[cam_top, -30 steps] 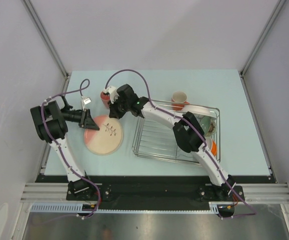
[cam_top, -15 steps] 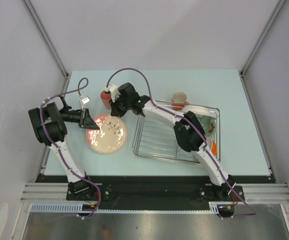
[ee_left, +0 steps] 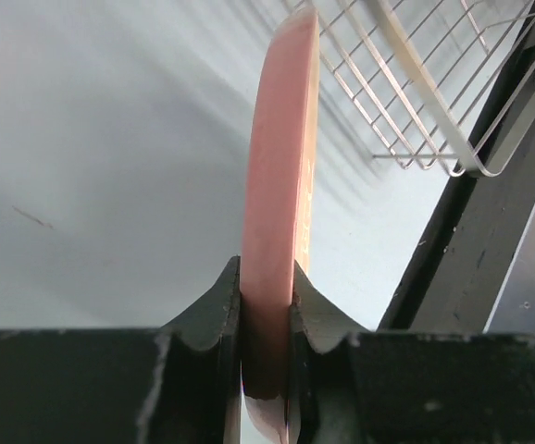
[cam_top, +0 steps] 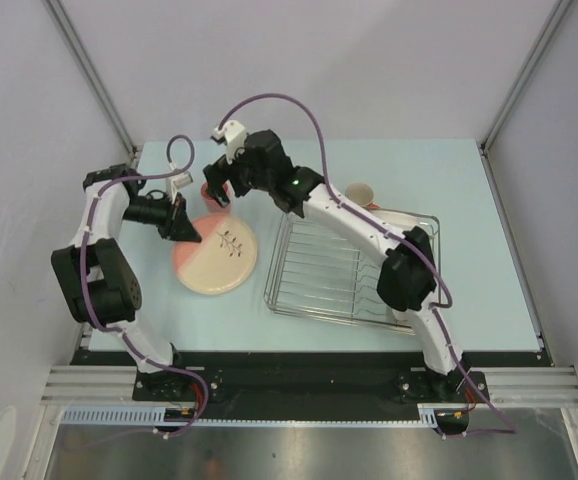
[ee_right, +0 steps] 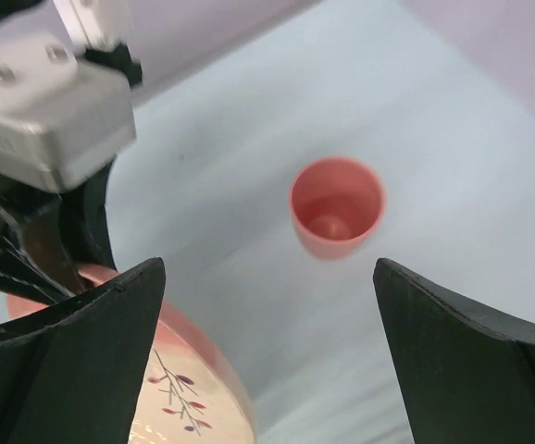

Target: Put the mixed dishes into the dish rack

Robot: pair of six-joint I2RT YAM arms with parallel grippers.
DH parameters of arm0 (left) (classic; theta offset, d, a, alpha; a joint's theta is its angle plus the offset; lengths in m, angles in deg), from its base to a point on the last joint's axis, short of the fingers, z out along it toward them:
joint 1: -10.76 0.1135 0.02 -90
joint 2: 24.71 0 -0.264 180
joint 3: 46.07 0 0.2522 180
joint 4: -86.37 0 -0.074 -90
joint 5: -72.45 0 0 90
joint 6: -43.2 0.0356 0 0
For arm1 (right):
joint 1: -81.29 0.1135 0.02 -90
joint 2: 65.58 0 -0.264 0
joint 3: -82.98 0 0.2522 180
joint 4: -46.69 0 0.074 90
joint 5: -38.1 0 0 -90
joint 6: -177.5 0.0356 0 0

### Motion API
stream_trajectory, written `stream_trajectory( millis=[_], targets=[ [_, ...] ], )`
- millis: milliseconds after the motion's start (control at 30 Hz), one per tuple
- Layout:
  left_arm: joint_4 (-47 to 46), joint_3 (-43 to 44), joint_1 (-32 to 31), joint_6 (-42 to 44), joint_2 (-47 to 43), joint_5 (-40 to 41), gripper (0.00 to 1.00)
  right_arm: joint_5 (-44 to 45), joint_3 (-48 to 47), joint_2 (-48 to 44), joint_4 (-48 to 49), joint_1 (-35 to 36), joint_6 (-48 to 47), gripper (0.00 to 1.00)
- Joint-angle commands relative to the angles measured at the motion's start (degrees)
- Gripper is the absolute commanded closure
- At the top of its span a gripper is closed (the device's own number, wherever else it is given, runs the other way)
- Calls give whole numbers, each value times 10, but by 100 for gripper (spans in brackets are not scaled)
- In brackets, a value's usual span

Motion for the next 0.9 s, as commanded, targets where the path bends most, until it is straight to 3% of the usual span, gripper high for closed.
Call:
stream_trajectory(
  millis=[0,167,300,467,600,667,767,867],
  targets=[
    [82,60,-34,-55,-67,-46,100,54,-32,-100,-11,-7,0,0],
    [83,115,-65,-94,-110,-30,100,105,9,-178,-22,-19,-6,0],
    [81,197,-128,-135,-125,-9,100,146,60,-247,-26,-66,16,0],
    [50,363,-228,-207,-90,67,100,157,204,-358,-1,-188,137,0],
    [51,538,-325,-223,-22,133,100,162,317,-429,27,-245,175,0],
    [61,583,-359,-216,4,164,100,166,362,-449,27,-266,181,0],
    [38,565,-431,-206,13,225,100,176,382,-477,-5,-290,188,0],
    [-43,466,-498,-202,-19,291,100,180,401,-494,-36,-325,192,0]
  ],
)
